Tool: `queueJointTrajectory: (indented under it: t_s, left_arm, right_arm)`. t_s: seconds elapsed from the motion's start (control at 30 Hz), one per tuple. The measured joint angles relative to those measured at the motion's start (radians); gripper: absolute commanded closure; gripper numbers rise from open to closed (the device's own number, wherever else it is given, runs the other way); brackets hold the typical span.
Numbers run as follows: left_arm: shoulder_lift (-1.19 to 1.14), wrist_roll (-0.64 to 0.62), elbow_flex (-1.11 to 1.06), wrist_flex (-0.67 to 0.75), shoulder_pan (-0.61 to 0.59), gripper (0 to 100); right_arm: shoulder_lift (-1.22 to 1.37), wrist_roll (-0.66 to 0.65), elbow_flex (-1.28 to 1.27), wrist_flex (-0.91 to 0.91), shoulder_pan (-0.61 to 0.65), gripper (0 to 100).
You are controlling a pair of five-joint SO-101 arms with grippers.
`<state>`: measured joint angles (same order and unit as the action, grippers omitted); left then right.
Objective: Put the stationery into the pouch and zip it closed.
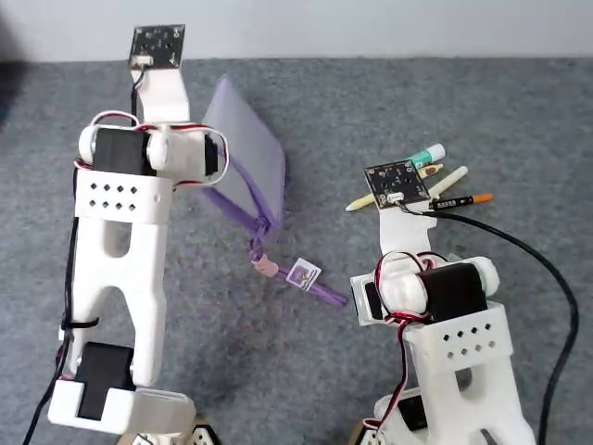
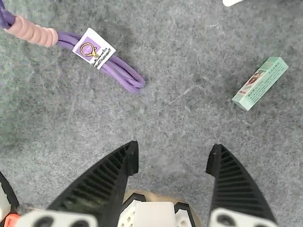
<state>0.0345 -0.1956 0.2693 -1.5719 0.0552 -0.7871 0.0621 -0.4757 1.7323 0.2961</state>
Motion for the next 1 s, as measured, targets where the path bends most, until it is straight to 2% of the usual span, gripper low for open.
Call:
queueJointTrajectory:
  t_s: [0.07,0.17,0.47,0.6,0.73,1.0]
  left_arm:
    - [0.0,0.011,0.0,0.011,0.0,75]
    - [0.0,0.017,-0.02,0.018,0.0,78]
    - [-0.002,0.021,-0.147,0.089,0.011,99]
    - [-0.002,0.012,-0.178,0.135,0.023,99]
    - [-0.002,-0.064,-0.181,0.138,0.028,99]
    - [-0.002,-0.186,-0.181,0.055,0.029,99]
  right_arm:
    - [0.0,0.0,0.0,0.0,0.0,75.1]
    - [0.0,0.0,0.0,0.0,0.0,75.1]
    - [0.0,0.0,0.0,-0.031,0.0,75.1]
    - [0.0,0.0,0.0,-0.058,0.0,75.1]
    - [0.0,0.0,0.0,-0.066,0.0,75.1]
    - [0.0,0.0,0.0,-0.104,0.0,75.0]
